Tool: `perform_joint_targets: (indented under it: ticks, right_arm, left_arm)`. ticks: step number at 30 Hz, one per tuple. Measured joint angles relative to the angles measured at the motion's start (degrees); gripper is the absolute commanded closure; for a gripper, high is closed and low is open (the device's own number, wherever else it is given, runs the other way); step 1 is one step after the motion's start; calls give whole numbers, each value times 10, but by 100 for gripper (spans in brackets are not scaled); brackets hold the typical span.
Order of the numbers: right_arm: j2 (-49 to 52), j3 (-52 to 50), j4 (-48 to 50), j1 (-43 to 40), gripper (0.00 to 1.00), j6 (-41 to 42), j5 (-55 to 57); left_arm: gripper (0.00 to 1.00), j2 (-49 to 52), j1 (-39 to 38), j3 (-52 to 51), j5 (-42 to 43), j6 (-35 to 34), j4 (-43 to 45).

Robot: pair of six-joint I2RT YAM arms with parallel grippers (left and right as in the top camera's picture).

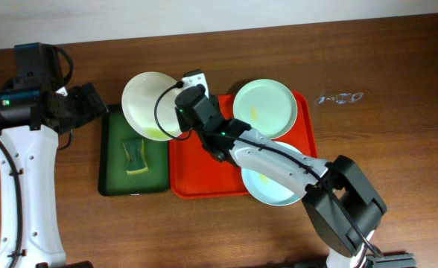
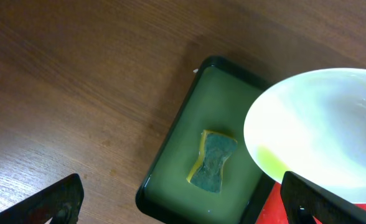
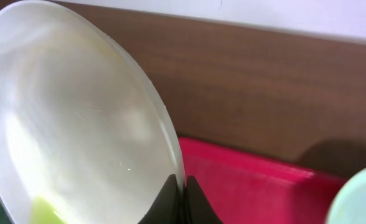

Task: Clean dirty plates on tray and stack at the side
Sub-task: 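Lift the white plate with the right gripper and carry it right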

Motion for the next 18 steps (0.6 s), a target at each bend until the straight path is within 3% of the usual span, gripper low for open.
perform_joint_targets:
  ticks: [5, 11, 18]
  right_arm:
    - [0, 10, 80, 59, 96, -150, 113]
    - [0, 22, 208, 111, 96, -387, 239]
    - [0, 22, 294, 118, 96, -528, 266]
  left_arm:
    - [1, 0, 0, 0, 0, 0, 0]
    - [1, 0, 0, 0, 0, 0, 0]
    - [1, 0, 0, 0, 0, 0, 0]
